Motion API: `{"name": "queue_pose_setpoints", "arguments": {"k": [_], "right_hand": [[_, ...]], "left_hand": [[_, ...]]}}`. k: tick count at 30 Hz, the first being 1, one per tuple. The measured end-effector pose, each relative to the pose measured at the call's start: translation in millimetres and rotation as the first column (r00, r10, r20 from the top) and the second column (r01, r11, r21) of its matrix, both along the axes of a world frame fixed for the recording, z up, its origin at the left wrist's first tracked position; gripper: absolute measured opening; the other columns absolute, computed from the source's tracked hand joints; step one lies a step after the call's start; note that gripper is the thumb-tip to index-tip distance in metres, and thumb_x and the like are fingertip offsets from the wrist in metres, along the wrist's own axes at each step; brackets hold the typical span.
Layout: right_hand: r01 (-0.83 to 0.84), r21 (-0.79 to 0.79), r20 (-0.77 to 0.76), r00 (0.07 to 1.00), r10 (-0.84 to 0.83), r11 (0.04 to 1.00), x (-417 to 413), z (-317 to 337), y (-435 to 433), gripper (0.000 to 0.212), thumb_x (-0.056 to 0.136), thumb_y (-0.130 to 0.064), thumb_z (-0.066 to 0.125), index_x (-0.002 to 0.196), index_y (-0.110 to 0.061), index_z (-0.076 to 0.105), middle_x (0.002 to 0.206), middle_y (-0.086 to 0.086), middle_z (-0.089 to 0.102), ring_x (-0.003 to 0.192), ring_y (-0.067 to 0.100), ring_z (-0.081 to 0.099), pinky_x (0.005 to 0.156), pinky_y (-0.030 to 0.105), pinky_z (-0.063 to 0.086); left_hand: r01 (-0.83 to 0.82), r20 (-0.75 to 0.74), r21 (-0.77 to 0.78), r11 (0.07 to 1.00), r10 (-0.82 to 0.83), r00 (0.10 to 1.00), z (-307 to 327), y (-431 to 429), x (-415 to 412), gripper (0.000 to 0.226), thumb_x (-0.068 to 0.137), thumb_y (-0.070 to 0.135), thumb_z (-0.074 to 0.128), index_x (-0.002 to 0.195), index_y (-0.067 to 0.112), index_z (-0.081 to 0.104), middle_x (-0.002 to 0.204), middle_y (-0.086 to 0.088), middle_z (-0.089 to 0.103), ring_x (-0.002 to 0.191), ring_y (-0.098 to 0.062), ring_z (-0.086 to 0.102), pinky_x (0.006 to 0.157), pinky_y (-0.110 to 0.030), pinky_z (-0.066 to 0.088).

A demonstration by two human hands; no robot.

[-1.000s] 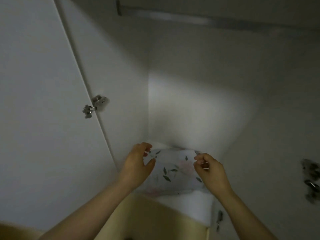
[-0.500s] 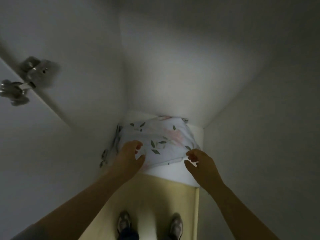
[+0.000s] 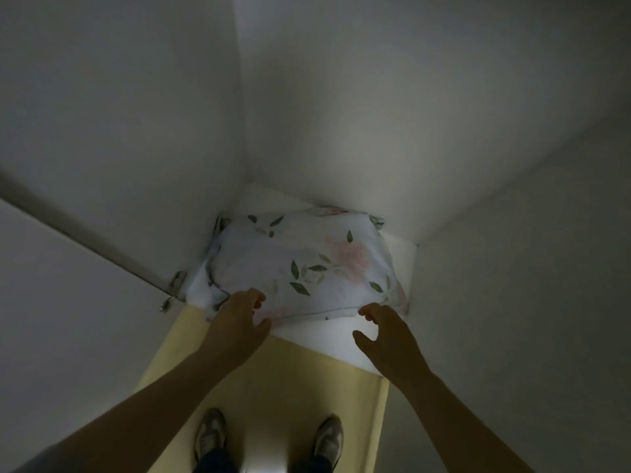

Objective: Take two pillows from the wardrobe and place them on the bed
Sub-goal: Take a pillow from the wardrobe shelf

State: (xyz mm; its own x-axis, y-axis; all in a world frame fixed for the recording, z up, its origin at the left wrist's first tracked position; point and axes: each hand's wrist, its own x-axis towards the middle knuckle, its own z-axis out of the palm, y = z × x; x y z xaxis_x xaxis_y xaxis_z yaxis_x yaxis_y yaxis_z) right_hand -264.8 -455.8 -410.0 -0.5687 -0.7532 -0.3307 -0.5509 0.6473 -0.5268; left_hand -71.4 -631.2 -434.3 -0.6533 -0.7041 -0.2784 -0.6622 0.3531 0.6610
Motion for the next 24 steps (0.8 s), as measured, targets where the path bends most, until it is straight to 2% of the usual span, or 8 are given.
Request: {"name": "queue_pose_setpoints", "arguments": {"k": [6, 14, 20, 24], "right_hand": [[-0.024, 0.068, -0.017, 1.000, 0.025, 0.997, -27.0, -88.7, -11.8, 0.040, 0.082, -0.026, 0.063, 0.119, -0.018, 0.050, 0.113, 0.001, 0.052, 0.107, 0.017, 0.049, 0.086, 0.023, 0.038], [-0.027, 0.146, -0.012, 1.000, 0.029, 0.989, -41.5, -211.8, -31.9, 0.048, 0.082, -0.031, 0.064, 0.125, -0.020, 0.045, 0.127, -0.001, 0.047, 0.114, 0.017, 0.046, 0.092, 0.025, 0.039], [-0.037, 0.174, -0.001, 0.999, 0.038, 0.984, -56.1, -296.5, -49.2, 0.052, 0.081, -0.031, 0.066, 0.126, -0.019, 0.044, 0.126, 0.002, 0.047, 0.115, 0.018, 0.046, 0.093, 0.028, 0.041], [-0.097, 0.156, -0.071, 0.992, 0.109, 0.983, -71.1, -345.1, -63.9, 0.059, 0.081, -0.033, 0.068, 0.131, -0.017, 0.042, 0.133, 0.006, 0.043, 0.122, 0.022, 0.041, 0.099, 0.032, 0.037]], "left_hand": [[-0.015, 0.029, -0.001, 1.000, 0.015, 0.999, -86.0, -10.9, -25.7, 0.040, 0.082, 0.020, 0.065, 0.118, 0.005, 0.054, 0.108, -0.011, 0.057, 0.095, -0.023, 0.056, 0.075, -0.025, 0.037], [0.060, 0.090, -0.005, 0.998, -0.059, 0.994, -214.5, -22.9, -37.9, 0.049, 0.073, 0.028, 0.068, 0.112, 0.001, 0.057, 0.102, -0.018, 0.060, 0.090, -0.034, 0.060, 0.074, -0.036, 0.048], [0.075, 0.176, -0.008, 0.997, -0.072, 0.982, -301.2, -29.8, -49.4, 0.060, 0.076, 0.030, 0.071, 0.125, 0.005, 0.048, 0.116, -0.014, 0.053, 0.104, -0.032, 0.054, 0.082, -0.035, 0.042], [0.069, 0.176, -0.028, 0.997, -0.063, 0.982, -346.3, -37.4, -64.9, 0.068, 0.075, 0.040, 0.068, 0.129, 0.006, 0.045, 0.124, -0.013, 0.049, 0.111, -0.033, 0.050, 0.087, -0.038, 0.042]]}}
